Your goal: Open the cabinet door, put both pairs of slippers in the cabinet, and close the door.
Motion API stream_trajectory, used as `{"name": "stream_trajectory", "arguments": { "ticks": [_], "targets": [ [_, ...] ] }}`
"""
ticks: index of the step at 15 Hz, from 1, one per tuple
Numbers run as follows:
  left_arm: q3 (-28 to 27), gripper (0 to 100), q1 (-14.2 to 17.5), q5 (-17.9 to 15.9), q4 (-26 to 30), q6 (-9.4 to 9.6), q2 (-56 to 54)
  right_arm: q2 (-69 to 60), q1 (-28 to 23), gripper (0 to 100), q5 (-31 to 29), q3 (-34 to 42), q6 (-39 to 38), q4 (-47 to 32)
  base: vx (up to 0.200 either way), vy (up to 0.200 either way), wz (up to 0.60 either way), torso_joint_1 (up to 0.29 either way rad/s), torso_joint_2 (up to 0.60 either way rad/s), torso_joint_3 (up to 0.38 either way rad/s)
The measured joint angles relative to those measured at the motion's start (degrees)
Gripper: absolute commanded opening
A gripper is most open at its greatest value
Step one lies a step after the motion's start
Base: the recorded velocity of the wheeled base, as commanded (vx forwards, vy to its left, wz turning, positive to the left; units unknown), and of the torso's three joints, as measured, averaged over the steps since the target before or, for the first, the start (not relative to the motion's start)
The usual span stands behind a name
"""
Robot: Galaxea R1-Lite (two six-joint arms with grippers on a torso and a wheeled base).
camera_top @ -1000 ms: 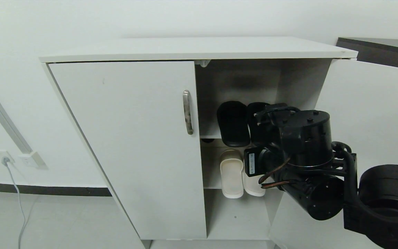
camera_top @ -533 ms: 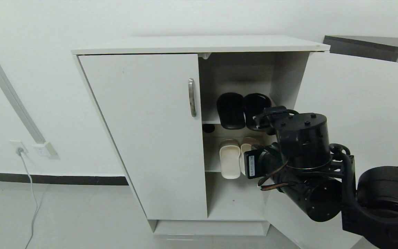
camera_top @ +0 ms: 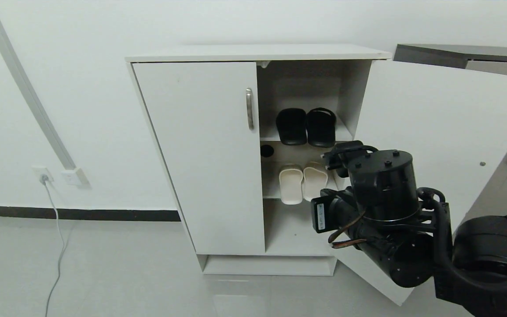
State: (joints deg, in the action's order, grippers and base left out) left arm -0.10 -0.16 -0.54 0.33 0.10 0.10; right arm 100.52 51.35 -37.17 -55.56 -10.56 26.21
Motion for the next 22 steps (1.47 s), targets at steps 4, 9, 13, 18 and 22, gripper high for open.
{"name": "stream_trajectory", "arguments": {
  "ticks": [4, 9, 13, 18, 22],
  "targets": [
    [0.0, 0, 0.0, 0.0, 0.0, 0.0, 0.0, 0.4, 0.0, 0, 0.0, 0.4, 0.0, 0.2, 0.0, 0.0, 0.0, 0.0, 0.0, 0.0],
    [0.0, 0, 0.0, 0.0, 0.0, 0.0, 0.0, 1.5, 0.0, 0, 0.0, 0.4, 0.0, 0.8, 0.0, 0.0, 0.0, 0.0, 0.0, 0.0],
    [0.0, 0, 0.0, 0.0, 0.0, 0.0, 0.0, 1.7, 0.0, 0, 0.0, 0.5, 0.0, 0.9, 0.0, 0.0, 0.0, 0.0, 0.0, 0.0],
    [0.0, 0, 0.0, 0.0, 0.1, 0.0, 0.0, 1.7, 0.0, 0, 0.0, 0.5, 0.0, 1.0, 0.0, 0.0, 0.0, 0.0, -0.02, -0.02],
    [0.0, 0, 0.0, 0.0, 0.1, 0.0, 0.0, 2.0, -0.1, 0, 0.0, 0.5, 0.0, 0.9, 0.0, 0.0, 0.0, 0.017, -0.25, -0.336]
  ]
}}
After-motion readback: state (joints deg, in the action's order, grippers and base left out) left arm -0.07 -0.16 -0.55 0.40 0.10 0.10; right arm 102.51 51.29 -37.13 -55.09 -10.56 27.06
